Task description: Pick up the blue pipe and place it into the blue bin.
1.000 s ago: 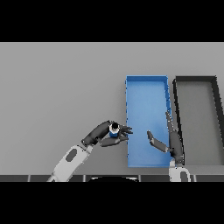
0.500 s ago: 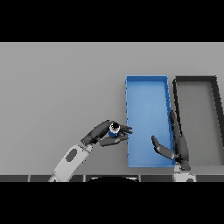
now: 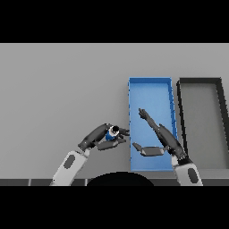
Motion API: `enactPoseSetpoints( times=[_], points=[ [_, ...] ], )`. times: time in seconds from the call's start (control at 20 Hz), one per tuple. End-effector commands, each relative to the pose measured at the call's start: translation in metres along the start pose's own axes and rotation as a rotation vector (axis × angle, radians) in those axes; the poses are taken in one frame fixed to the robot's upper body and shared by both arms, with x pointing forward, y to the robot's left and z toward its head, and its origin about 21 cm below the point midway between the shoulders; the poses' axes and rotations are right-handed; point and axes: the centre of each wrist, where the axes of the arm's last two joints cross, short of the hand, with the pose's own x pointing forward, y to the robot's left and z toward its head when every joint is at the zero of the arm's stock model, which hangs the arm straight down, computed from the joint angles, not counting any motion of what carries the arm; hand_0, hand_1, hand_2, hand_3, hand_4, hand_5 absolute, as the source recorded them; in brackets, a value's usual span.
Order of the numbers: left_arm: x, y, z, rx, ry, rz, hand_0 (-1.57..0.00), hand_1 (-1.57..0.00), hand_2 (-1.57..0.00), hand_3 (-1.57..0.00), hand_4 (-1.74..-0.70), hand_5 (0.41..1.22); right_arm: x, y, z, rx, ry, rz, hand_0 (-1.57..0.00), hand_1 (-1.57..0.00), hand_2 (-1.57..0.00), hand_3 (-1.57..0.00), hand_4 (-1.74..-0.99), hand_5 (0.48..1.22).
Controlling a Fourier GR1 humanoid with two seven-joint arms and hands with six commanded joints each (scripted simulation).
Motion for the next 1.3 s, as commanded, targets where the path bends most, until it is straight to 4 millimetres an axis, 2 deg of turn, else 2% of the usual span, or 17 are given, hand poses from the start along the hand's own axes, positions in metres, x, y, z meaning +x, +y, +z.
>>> enactPoseSetpoints(
  times=[0.0,0.2,0.45,0.5,0.7,0.8,0.85,0.9,0.95,1.0,1.05,1.15,1.2,1.25],
  points=[
    [0.003,-0.001,0.0,0.0,-0.009,-0.006,-1.57,-1.57,-1.57,-1.57,-1.47,1.221,0.008,0.004,-0.008,0.031,-0.016,0.004,0.0,0.0,0.0,0.0,-1.256,0.523],
    [-0.001,-0.002,-0.003,-0.004,0.011,-0.004,-1.57,-1.57,-1.57,-1.57,-1.47,1.221,0.024,0.012,-0.024,0.134,-0.014,-0.019,0.0,0.0,0.0,0.0,-1.232,0.525],
    [0.002,0.0,-0.004,-0.022,0.0,0.001,-1.57,-1.57,-1.57,-1.57,-1.47,1.221,0.038,0.023,-0.056,0.252,-0.055,0.0,0.0,0.0,0.0,0.0,-1.201,0.514],
    [0.0,-0.004,-0.007,-0.029,0.002,0.011,-1.57,-1.57,-1.57,-1.57,-1.48,1.221,0.041,0.024,-0.058,0.279,-0.071,0.003,0.0,0.0,0.0,0.0,-1.195,0.513],
    [-0.001,0.003,-0.008,-0.046,0.003,0.043,-1.57,-1.57,-1.57,-1.57,-1.46,1.221,0.055,0.029,-0.08,0.338,-0.105,0.002,0.0,0.0,0.0,0.0,-1.208,0.512],
    [-0.003,0.007,-0.004,-0.05,-0.02,0.035,-1.57,-1.57,-1.57,-1.57,-1.46,1.221,0.056,0.031,-0.089,0.363,-0.088,0.009,0.0,-0.03,-0.05,-0.01,-1.215,0.513],
    [-0.001,0.003,-0.004,-0.053,-0.022,0.056,-1.57,-1.57,-1.57,-1.57,-1.46,1.221,0.061,0.031,-0.094,0.375,-0.101,0.002,-0.02,-0.11,-0.13,-0.05,-1.222,0.517],
    [-0.004,0.0,-0.003,-0.043,0.009,0.049,-1.57,-1.57,-1.57,-1.57,-1.51,1.221,0.059,0.034,-0.096,0.389,-0.101,0.004,-0.17,-0.24,-0.25,-0.14,-1.255,0.519],
    [-0.002,0.0,-0.005,-0.038,0.03,0.053,-1.57,-1.57,-1.54,-1.3,-1.56,1.221,0.06,0.035,-0.098,0.402,-0.102,0.007,-0.4,-0.44,-0.43,-0.31,-1.303,0.52],
    [-0.002,0.0,-0.004,-0.038,0.051,0.065,-1.57,-1.57,-1.53,-1.14,-1.6,1.221,0.059,0.037,-0.102,0.405,-0.094,0.014,-0.63,-0.65,-0.66,-0.5,-1.383,0.523],
    [0.0,0.0,-0.006,-0.03,0.056,0.059,-1.57,-1.57,-1.54,-1.16,-1.63,1.221,0.058,0.037,-0.104,0.406,-0.106,0.013,-0.82,-0.84,-0.84,-0.66,-1.446,0.527],
    [0.001,0.006,-0.007,-0.035,0.033,0.05,-1.57,-1.57,-1.55,-1.23,-1.67,1.221,0.057,0.041,-0.104,0.405,-0.136,-0.015,-1.09,-1.1,-1.1,-0.9,-1.537,0.6],
    [0.001,0.002,-0.006,-0.037,0.022,0.055,-1.57,-1.57,-1.55,-1.27,-1.68,1.221,0.056,0.043,-0.106,0.401,-0.145,-0.044,-1.19,-1.19,-1.2,-1.03,-1.513,0.671],
    [0.001,0.002,-0.006,-0.04,0.017,0.054,-1.57,-1.57,-1.56,-1.31,-1.69,1.221,0.056,0.045,-0.107,0.401,-0.151,-0.069,-1.26,-1.27,-1.27,-1.14,-1.495,0.781]
  ],
)
